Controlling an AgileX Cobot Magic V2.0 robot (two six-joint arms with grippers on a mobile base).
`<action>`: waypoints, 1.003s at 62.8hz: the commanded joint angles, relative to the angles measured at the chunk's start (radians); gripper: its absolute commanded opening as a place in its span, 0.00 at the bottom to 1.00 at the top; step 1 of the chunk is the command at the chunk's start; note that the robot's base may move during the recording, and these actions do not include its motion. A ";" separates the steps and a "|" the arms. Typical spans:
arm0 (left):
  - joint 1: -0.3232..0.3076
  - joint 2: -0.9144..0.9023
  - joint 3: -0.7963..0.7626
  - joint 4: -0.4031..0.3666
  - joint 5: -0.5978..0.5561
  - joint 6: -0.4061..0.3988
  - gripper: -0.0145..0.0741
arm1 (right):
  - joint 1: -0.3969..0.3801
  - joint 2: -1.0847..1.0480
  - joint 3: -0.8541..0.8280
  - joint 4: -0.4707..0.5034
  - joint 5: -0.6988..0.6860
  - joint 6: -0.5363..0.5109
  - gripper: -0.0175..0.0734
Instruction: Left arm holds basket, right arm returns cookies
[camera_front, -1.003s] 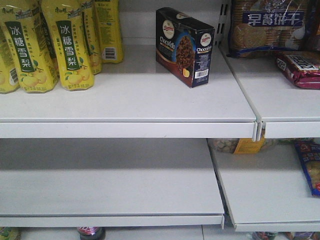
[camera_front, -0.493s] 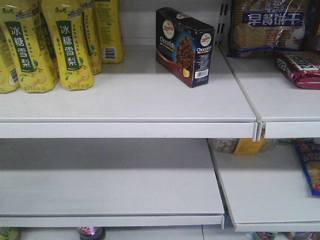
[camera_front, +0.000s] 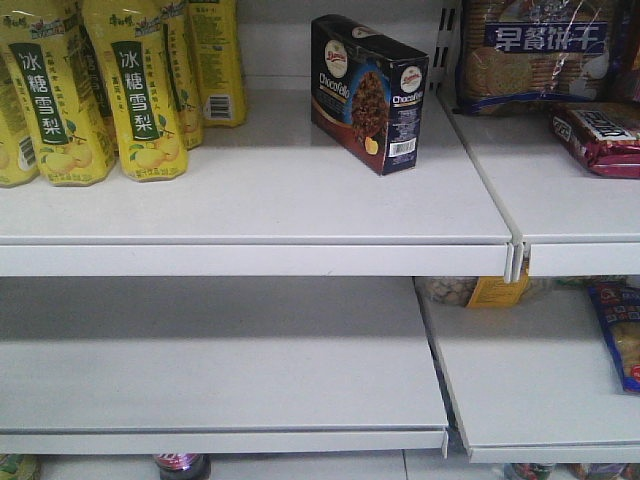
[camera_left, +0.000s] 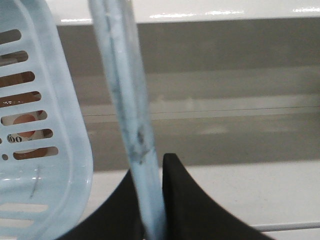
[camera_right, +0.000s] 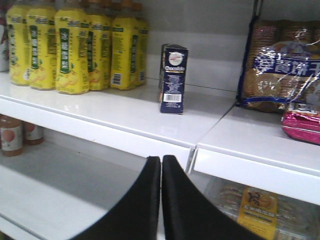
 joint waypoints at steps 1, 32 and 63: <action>0.001 -0.010 -0.014 0.008 -0.089 0.018 0.16 | -0.064 0.016 0.061 -0.009 -0.204 0.011 0.18; 0.001 -0.010 -0.014 0.008 -0.089 0.018 0.16 | -0.385 -0.128 0.420 0.013 -0.295 0.106 0.18; 0.001 -0.010 -0.014 0.008 -0.089 0.018 0.16 | -0.384 -0.127 0.501 0.013 -0.344 0.104 0.19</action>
